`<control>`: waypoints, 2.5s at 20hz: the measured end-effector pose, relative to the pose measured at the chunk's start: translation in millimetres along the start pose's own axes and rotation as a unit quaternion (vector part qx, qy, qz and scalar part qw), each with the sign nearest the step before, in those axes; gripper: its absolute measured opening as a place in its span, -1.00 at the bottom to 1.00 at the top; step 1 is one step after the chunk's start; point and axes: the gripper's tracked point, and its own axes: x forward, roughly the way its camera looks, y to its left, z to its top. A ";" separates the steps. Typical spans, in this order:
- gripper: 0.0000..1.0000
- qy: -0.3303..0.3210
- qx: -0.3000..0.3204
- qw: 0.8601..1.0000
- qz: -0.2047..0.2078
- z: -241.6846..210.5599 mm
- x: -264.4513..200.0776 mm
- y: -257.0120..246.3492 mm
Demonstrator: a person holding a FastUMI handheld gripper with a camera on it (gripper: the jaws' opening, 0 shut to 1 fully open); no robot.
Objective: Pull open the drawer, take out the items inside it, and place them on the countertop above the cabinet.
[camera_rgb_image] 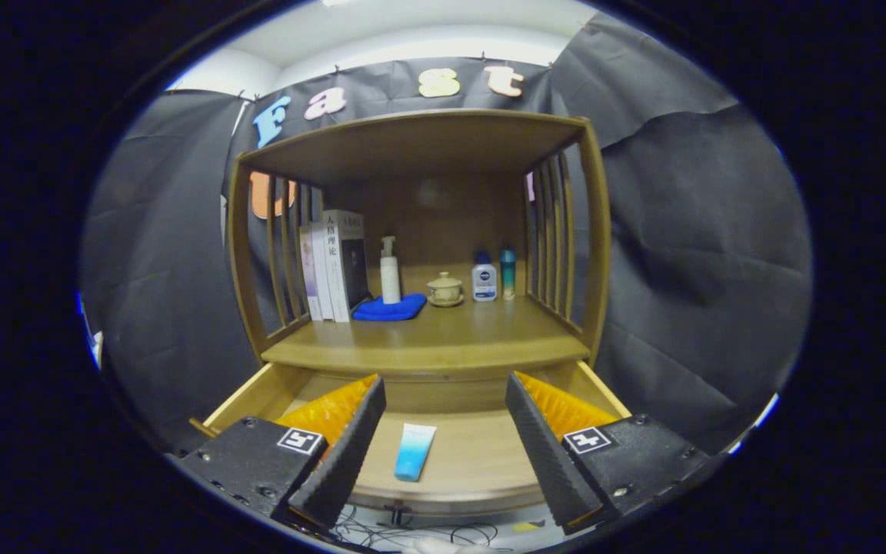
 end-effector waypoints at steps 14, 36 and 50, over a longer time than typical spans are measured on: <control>1.00 0.321 -0.040 0.946 0.031 -102.1 105.1 62.2; -0.10 0.497 0.056 0.864 -0.047 -183.0 93.5 37.1; -0.12 0.393 0.045 0.918 0.016 -38.8 65.8 48.7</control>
